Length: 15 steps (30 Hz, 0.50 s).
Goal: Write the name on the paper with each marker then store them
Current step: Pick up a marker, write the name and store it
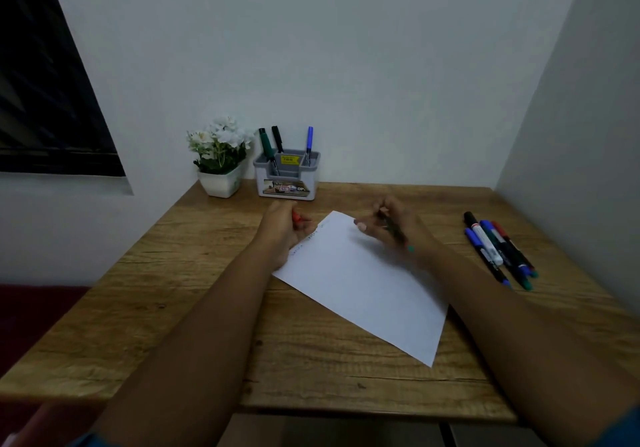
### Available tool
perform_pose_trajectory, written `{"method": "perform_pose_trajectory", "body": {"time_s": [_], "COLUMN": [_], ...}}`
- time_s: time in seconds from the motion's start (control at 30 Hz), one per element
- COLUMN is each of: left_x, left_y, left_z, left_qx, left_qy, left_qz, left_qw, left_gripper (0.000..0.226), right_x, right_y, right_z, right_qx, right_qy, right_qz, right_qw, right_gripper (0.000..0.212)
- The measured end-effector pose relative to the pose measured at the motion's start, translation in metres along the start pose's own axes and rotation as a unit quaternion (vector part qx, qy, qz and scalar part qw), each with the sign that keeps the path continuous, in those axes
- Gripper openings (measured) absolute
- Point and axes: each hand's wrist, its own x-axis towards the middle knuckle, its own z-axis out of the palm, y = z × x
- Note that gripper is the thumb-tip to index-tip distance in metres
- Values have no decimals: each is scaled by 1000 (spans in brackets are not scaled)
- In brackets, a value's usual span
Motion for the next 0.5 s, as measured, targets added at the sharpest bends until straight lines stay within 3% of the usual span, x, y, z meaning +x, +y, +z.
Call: {"method": "perform_pose_trajectory", "body": {"time_s": [0.07, 0.13, 0.2, 0.3, 0.4, 0.43, 0.5], "left_x": [0, 2, 3, 4, 6, 6, 4], "left_y": [-1, -5, -8, -9, -9, -9, -7], "left_z": [-1, -6, -13, -19, -23, -24, -24], "left_qx": [40, 199, 382, 486, 597, 610, 598], "left_qy": [-6, -7, -20, -45, -115, -137, -172], "left_qz": [10, 76, 177, 222, 215, 210, 205], "left_qw": [999, 977, 907, 844, 764, 751, 755], "left_gripper": [6, 14, 18, 14, 17, 19, 21], "right_x": [-1, -1, -1, -5, -9, -9, -3], "right_y": [1, -1, -6, -16, -22, -25, -29], "right_z": [4, 9, 14, 12, 4, 2, 1], "right_qx": [-165, -259, -328, -370, -316, -261, -132], "right_qy": [-46, -109, -151, -152, -133, -120, -93], "right_qz": [-17, 6, 18, 8, -26, -20, 5], "right_qw": [985, 960, 932, 916, 939, 958, 987], "right_gripper": [34, 37, 41, 46, 33, 30, 46]}}
